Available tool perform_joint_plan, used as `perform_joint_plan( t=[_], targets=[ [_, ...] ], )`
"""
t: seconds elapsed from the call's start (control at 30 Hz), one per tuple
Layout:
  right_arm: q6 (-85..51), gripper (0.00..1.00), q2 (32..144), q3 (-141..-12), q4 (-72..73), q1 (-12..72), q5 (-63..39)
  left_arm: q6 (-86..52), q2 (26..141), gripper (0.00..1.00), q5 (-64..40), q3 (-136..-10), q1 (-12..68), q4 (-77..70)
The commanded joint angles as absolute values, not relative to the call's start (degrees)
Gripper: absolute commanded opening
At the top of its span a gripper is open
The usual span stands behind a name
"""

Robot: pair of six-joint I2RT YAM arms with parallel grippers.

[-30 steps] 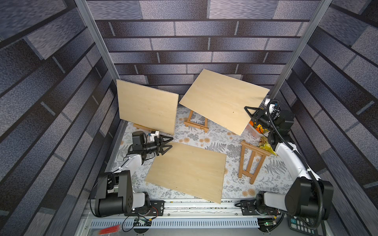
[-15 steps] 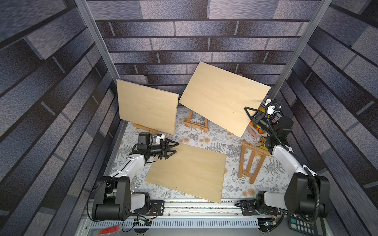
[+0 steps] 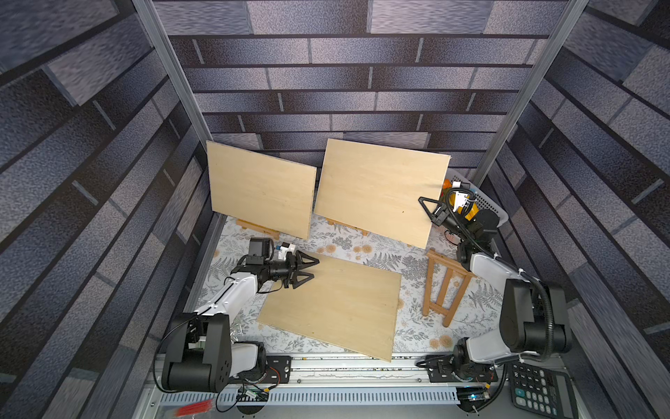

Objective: Assemble the easel
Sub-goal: Place the drawing board on the easel.

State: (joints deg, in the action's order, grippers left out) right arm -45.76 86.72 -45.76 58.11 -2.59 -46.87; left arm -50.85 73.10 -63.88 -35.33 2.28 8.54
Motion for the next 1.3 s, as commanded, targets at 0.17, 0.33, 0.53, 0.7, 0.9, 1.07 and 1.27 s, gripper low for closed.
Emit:
perform_joint_plan(
  t=[0.17, 0.33, 0.53, 0.7, 0.9, 1.07, 1.27],
  targets=[
    [-43.83, 0.00, 88.59, -47.98, 79.10, -0.89, -39.19, -47.97, 72.40, 0.70, -62.24, -35.22, 2.98, 12.46],
    [-40.14, 0.00, 90.94, -49.38, 79.10, 0.74, -38.94, -47.13, 73.34, 0.70, -61.66, -34.71, 3.36, 13.69],
    [-34.61, 0.00, 93.14, -48.83, 79.19, 1.30, -40.50, -46.05, 73.85, 0.70, -61.52, -36.07, 3.60, 16.15],
    [-28.30, 0.00, 94.37, -46.21, 79.19, 1.49, -41.95, -45.15, 73.92, 0.70, -61.70, -36.95, 3.31, 18.34],
    [-28.28, 0.00, 93.95, -46.40, 79.19, 2.65, -40.94, -43.51, 77.40, 0.70, -61.49, -36.95, 3.73, 19.21],
    [-29.08, 0.00, 92.06, -47.31, 79.19, 2.94, -37.80, -42.93, 80.04, 0.70, -61.13, -37.77, 4.85, 19.07],
    [-30.14, 0.00, 90.30, -48.72, 79.23, 3.52, -35.10, -40.98, 82.18, 0.69, -60.97, -37.60, 5.36, 20.47]
  ],
)
